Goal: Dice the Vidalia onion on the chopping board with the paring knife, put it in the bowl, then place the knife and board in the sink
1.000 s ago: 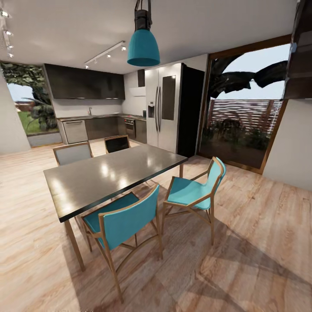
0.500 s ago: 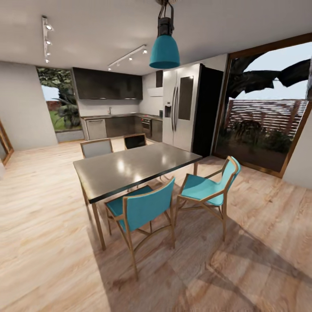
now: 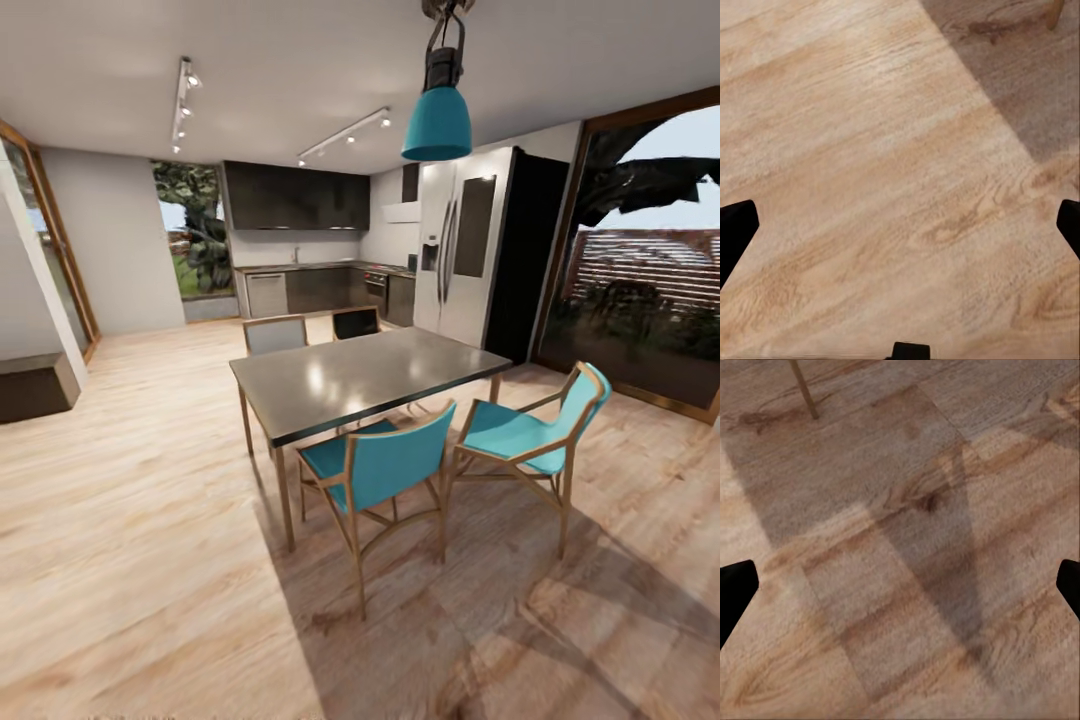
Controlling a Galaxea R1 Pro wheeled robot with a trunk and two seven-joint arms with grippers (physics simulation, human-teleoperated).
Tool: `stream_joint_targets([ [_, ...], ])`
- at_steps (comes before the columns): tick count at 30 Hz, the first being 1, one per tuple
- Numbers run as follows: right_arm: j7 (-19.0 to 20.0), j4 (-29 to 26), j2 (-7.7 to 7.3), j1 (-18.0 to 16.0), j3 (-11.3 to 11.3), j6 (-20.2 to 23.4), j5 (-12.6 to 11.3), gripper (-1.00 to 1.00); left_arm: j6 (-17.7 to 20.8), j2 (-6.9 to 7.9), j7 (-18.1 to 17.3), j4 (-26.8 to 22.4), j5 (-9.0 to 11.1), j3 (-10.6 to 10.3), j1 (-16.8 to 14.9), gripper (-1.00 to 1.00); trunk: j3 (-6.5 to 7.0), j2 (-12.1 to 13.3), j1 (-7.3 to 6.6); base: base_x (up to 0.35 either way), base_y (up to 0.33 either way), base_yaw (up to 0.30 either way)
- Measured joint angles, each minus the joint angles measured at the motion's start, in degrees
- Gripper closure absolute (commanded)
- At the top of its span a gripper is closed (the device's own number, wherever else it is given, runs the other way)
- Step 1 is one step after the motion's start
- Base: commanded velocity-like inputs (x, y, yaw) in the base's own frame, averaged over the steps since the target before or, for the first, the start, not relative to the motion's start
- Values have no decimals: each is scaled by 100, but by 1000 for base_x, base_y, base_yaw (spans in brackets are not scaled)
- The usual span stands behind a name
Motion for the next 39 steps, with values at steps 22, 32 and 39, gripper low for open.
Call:
stream_joint_targets([
  [22, -5, 5, 0, -1, 1, -1, 4, -100, 8, 3, -11, 15, -13, -14, 0, -100, 0, 0, 0, 8, 84, 245],
  [32, -4, 6, 0, -1, 5, 0, 4, -100, 8, 4, -10, 17, -16, -15, 0, -100, 0, 0, 0, 0, 230, 247],
  [39, -3, 5, 0, -1, 6, 0, 4, -100, 8, 11, -9, 17, -16, -9, 0, -100, 0, 0, 0, 0, 276, 247],
])
